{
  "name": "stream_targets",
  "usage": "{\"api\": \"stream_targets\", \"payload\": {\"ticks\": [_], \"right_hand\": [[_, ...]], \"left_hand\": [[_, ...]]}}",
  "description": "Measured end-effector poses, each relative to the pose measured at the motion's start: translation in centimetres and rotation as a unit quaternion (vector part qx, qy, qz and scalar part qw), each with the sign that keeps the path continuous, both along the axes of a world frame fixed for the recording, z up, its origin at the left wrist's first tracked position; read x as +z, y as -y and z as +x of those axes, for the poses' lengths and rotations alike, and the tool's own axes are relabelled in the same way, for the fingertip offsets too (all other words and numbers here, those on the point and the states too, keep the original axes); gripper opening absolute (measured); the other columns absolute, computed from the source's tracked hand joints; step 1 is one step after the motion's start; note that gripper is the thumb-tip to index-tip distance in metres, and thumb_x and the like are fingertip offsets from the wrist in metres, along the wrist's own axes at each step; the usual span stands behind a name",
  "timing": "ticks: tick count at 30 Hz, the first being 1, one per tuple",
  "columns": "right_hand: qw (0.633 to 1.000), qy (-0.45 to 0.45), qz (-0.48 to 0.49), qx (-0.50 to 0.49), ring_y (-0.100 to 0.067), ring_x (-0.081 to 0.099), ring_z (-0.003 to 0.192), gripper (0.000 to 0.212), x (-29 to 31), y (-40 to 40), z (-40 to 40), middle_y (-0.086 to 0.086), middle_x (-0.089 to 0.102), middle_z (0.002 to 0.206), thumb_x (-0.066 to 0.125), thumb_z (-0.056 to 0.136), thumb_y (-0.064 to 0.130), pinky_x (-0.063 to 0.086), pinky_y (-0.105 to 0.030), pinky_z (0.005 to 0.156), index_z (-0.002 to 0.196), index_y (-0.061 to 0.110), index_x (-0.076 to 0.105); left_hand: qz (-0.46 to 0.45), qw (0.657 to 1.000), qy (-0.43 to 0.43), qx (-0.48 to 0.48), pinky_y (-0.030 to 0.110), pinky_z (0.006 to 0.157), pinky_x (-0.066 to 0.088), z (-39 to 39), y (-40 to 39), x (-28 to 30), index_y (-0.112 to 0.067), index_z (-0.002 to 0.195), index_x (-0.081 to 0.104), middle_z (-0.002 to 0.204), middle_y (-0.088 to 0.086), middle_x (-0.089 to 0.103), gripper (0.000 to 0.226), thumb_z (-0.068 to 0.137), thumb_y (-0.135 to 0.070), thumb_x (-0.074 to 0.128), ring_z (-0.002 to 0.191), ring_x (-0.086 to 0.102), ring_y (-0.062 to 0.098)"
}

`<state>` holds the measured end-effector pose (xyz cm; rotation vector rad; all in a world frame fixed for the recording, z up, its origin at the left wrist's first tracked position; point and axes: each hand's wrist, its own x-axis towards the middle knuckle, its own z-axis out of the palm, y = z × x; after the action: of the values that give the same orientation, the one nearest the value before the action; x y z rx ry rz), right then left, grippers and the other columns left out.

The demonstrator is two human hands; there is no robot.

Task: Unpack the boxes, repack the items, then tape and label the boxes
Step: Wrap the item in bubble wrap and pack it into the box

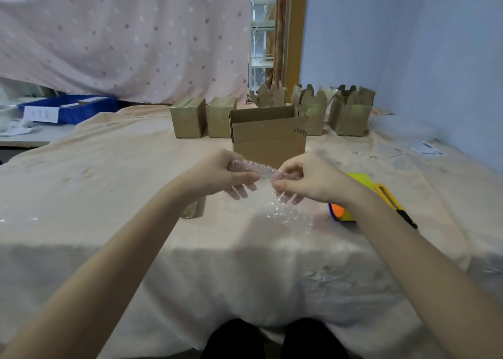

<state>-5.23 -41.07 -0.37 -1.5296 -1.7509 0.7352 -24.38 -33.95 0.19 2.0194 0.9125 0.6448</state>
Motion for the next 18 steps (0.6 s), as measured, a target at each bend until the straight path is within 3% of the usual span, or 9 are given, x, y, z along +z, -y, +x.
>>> {"api": "stream_targets", "payload": {"ticks": [3,6,9,12,15,18], "right_hand": [[1.000,0.024,0.013,0.007,-0.016,0.065,0.062,0.012,1.2,-0.1,0.1,-0.014,0.069,0.078,0.065,0.089,0.008,0.056,-0.027,0.058,0.093,-0.003,0.068],[1.000,0.002,0.025,-0.005,-0.018,0.066,0.063,0.011,1.7,-0.2,0.4,-0.015,0.070,0.080,0.068,0.087,0.010,0.058,-0.029,0.059,0.094,0.002,0.069],[0.991,-0.090,0.055,-0.081,-0.016,0.070,0.067,0.028,1.7,-0.5,1.1,-0.010,0.071,0.088,0.077,0.080,0.017,0.060,-0.032,0.063,0.105,0.012,0.066],[0.955,-0.243,0.062,-0.159,-0.020,0.073,0.076,0.048,1.0,-1.0,1.8,-0.008,0.071,0.096,0.080,0.075,0.018,0.061,-0.035,0.068,0.116,0.011,0.056],[0.920,-0.366,0.001,-0.143,-0.024,0.073,0.082,0.043,0.1,-1.5,1.5,-0.014,0.072,0.096,0.075,0.080,0.020,0.061,-0.033,0.070,0.115,0.001,0.058],[0.905,-0.411,-0.031,-0.104,-0.019,0.071,0.069,0.018,-0.5,-1.9,0.3,-0.008,0.072,0.078,0.067,0.087,0.019,0.060,-0.032,0.071,0.096,0.004,0.063]], "left_hand": [[0.017,1.000,-0.009,-0.005,0.027,0.067,0.058,0.2,-0.3,1.0,-0.002,0.093,0.068,0.080,0.013,0.072,0.022,0.076,-0.013,0.078,0.072,0.070,0.019],[0.043,0.999,0.006,-0.004,0.022,0.058,0.055,0.4,-0.4,1.6,0.001,0.087,0.069,0.074,0.014,0.071,0.015,0.076,-0.007,0.077,0.064,0.068,0.016],[0.033,0.995,0.078,0.046,0.021,0.057,0.056,0.7,-0.8,1.6,0.001,0.086,0.070,0.074,0.014,0.070,0.014,0.076,-0.006,0.076,0.061,0.067,0.013],[-0.050,0.975,0.188,0.108,0.023,0.067,0.058,0.9,-1.5,1.4,0.002,0.088,0.069,0.081,0.013,0.070,0.016,0.077,-0.006,0.076,0.068,0.068,0.014],[-0.156,0.934,0.298,0.118,0.020,0.062,0.056,1.8,-1.9,0.8,-0.003,0.082,0.068,0.076,0.004,0.071,0.006,0.079,-0.002,0.073,0.070,0.068,0.012],[-0.201,0.917,0.325,0.111,0.020,0.054,0.053,3.3,-1.5,-0.3,-0.001,0.087,0.067,0.076,0.004,0.070,0.007,0.081,-0.001,0.070,0.067,0.067,0.012]]}}
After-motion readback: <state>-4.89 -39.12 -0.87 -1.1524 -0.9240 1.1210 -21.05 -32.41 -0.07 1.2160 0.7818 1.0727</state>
